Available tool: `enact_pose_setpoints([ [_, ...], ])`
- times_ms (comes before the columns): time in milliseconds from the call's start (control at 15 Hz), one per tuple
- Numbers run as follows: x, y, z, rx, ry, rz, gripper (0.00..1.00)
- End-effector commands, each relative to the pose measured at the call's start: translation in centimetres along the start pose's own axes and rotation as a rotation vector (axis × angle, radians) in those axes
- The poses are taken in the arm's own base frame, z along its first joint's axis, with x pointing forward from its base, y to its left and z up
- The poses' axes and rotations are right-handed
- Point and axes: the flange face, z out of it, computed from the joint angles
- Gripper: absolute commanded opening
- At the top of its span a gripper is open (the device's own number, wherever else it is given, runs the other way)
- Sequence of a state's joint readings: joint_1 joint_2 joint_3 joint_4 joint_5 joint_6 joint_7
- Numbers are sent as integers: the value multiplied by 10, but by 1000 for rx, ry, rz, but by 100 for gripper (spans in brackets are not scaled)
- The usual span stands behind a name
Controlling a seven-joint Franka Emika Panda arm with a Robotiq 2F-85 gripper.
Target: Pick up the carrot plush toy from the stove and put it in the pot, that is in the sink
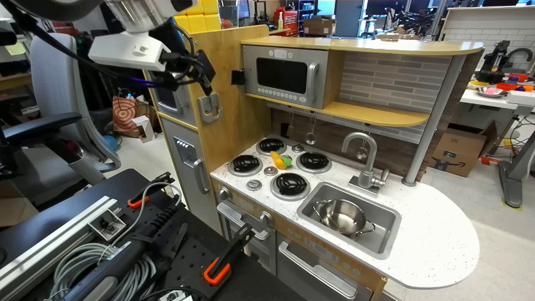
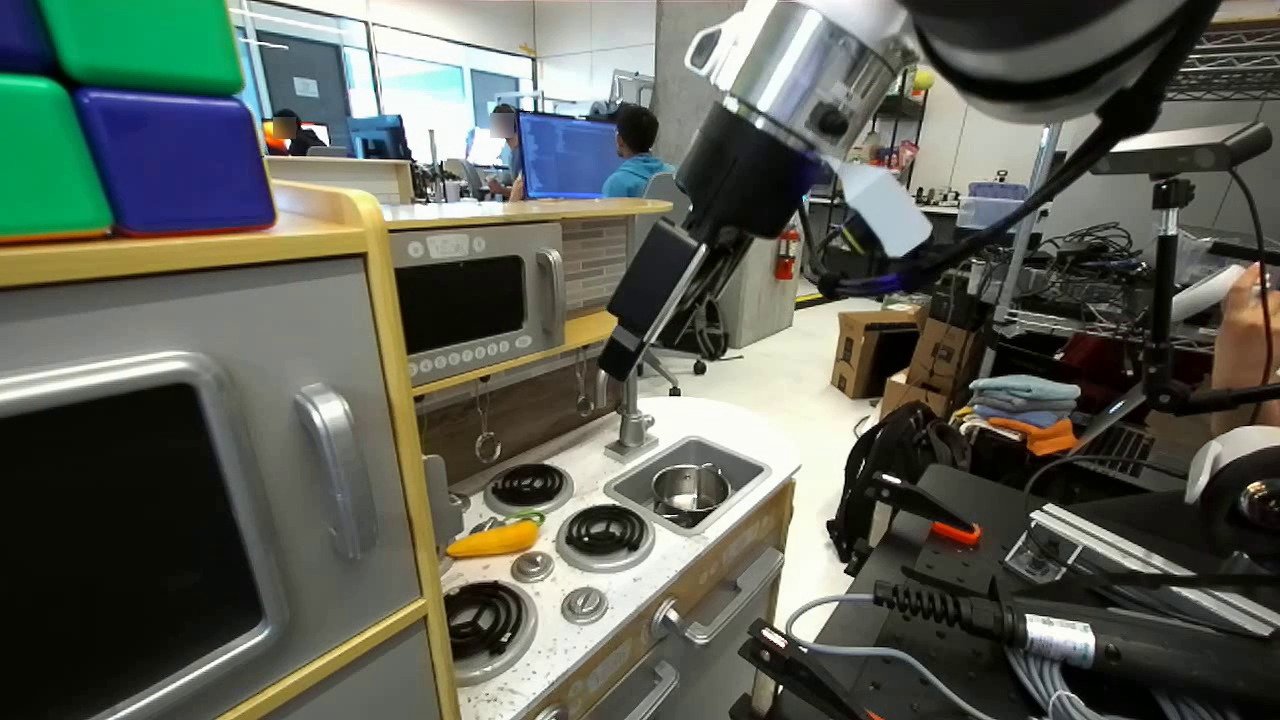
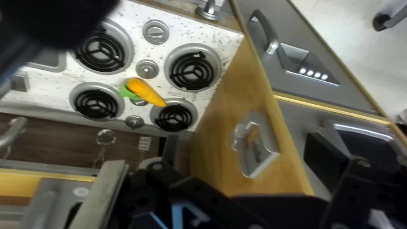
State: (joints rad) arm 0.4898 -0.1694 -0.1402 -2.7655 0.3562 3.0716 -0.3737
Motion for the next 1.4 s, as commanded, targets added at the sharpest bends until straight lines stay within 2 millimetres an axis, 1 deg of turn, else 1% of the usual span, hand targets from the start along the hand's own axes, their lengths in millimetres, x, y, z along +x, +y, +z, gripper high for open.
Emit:
enact_pose_setpoints([
  [0,-15,-1,-44,221,-8,-55,100],
  [67,-2,-8,-17,96,-13,-34,100],
  [133,-5,-5,-26,143,-22,-43,100],
  [267,-7,3,-39,184,-12,-46,100],
  [400,-8,3,-42,192,-9,-47,100],
  [467,-8,3,-42,193,-10,-48,100],
  [667,-5,14,-20,155,-74,-171,100],
  [867,-4,31,17,118,-181,-293,100],
  [1000,0,45,43,71,-223,-381,100],
  [1067,3,56,59,43,-253,-429,100],
  [1200,13,71,87,-35,-250,-509,100],
  [1333,25,79,110,-130,-180,-526,100],
])
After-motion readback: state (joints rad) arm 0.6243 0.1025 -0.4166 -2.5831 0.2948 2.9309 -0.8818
